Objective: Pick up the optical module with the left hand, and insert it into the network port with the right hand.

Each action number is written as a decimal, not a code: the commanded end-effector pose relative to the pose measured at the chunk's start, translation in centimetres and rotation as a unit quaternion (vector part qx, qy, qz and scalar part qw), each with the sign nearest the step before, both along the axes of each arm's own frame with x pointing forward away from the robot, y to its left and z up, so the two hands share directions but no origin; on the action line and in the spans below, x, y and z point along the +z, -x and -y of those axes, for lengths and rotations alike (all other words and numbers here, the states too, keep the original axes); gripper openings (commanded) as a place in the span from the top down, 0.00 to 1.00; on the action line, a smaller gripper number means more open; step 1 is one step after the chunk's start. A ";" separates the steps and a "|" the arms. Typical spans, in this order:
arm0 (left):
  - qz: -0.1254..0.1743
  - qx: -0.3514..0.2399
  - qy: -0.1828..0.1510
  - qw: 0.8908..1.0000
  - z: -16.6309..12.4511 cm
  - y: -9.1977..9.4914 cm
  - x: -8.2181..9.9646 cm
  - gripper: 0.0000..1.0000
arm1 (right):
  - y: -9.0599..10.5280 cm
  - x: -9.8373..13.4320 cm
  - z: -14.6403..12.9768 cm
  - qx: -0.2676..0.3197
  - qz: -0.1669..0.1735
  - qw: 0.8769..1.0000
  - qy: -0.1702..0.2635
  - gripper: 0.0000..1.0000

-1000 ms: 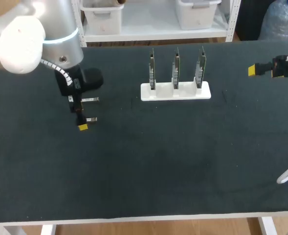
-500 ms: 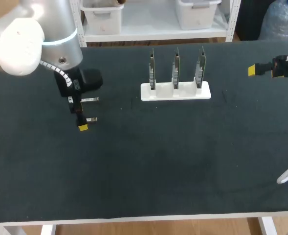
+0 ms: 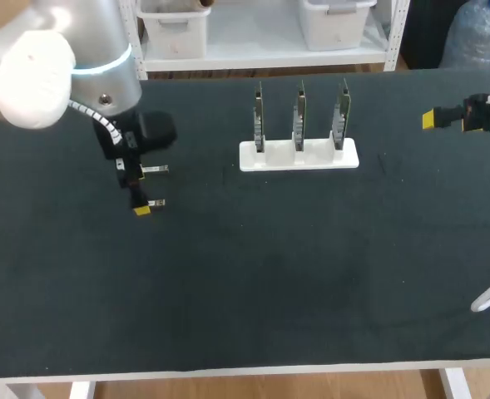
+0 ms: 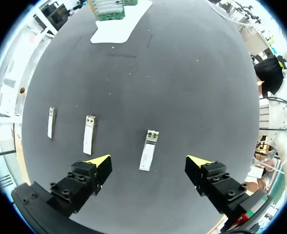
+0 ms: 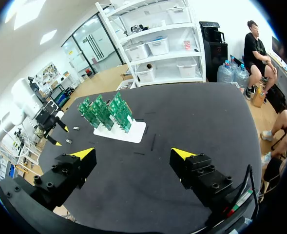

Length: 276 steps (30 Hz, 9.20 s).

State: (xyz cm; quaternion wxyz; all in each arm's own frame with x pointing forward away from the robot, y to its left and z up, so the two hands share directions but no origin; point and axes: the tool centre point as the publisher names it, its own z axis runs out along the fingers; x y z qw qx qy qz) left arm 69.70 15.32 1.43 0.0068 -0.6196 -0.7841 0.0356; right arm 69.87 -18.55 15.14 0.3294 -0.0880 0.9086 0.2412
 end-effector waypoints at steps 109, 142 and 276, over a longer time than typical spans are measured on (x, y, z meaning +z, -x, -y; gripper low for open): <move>-0.029 -0.005 -0.021 0.999 -2.0 -1.9 -3.8 0.00 | 0.0 0.0 0.0 0.000 0.000 1.000 0.000 0.00; -0.029 -0.025 -0.018 0.999 -1.2 -1.2 -4.0 1.00 | 0.0 0.0 0.0 0.000 0.000 1.000 0.000 0.00; 0.176 -0.259 0.505 0.804 19.3 -7.6 14.8 1.00 | 0.0 0.0 0.0 0.000 0.000 1.000 0.000 0.00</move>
